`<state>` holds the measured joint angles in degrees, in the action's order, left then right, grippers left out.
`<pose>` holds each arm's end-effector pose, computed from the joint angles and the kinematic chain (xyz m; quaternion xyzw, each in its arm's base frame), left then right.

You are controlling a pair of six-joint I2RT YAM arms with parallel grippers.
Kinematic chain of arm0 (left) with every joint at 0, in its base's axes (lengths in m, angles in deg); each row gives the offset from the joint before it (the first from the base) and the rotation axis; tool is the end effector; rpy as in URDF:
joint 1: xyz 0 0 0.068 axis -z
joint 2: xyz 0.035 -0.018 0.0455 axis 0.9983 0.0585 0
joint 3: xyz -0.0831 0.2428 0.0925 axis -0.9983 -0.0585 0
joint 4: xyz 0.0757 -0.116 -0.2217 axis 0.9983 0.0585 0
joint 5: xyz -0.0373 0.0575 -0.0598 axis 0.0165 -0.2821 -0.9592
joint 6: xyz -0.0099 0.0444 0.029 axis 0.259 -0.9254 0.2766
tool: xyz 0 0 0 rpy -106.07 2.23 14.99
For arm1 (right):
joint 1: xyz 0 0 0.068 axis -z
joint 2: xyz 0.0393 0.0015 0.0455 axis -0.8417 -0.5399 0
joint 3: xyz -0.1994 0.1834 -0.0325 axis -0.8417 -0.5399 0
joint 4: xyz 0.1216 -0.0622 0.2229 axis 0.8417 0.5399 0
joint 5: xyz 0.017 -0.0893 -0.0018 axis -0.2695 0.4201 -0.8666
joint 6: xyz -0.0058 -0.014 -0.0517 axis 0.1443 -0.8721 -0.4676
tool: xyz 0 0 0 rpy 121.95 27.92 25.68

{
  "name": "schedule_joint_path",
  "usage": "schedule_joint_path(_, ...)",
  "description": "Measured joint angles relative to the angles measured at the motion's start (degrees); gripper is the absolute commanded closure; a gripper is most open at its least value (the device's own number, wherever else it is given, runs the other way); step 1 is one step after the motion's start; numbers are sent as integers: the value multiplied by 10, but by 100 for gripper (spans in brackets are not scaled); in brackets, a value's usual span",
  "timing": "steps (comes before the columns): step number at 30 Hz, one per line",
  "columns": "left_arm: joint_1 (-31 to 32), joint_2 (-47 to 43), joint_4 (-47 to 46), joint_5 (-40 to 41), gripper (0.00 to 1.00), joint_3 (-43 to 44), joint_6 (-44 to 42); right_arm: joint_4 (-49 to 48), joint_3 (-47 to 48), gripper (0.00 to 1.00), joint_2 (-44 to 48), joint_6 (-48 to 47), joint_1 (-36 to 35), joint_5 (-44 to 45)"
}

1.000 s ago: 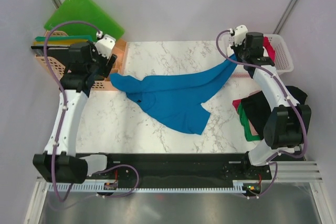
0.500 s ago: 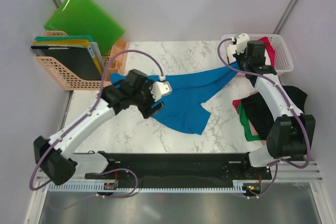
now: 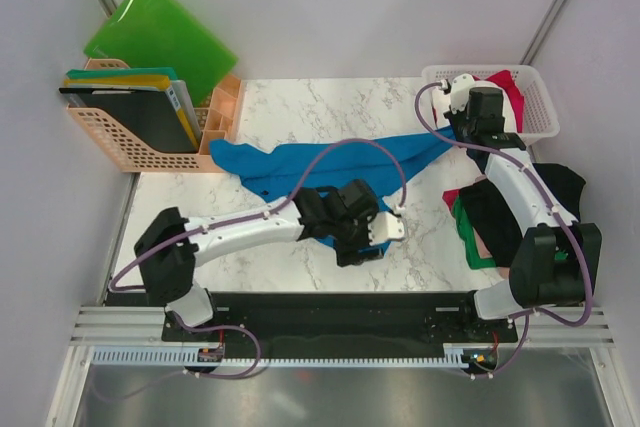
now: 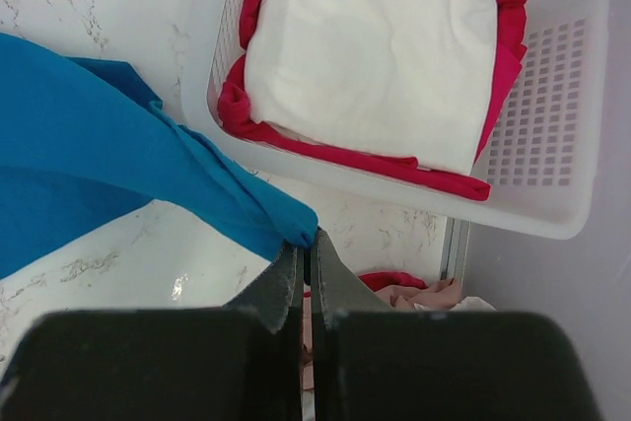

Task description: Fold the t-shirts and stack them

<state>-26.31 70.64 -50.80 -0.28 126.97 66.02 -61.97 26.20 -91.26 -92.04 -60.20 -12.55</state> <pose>0.1602 -0.2962 0.2638 0.6548 0.6919 -0.1876 0.2394 0.3365 0.0119 0.3037 -0.1617 0.8625 -0.1413 0.4583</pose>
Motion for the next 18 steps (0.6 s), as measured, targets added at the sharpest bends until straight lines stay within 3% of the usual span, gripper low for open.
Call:
schedule_joint_path(6, 80, 98, -21, 19, 28, 12, 7, -1, -3, 100, 0, 6, 0, 0)
schedule_joint_path(18, 73, 186, -57, 106, 28, 118, 16, -1, -21, 100, 12, 5, 0, 0)
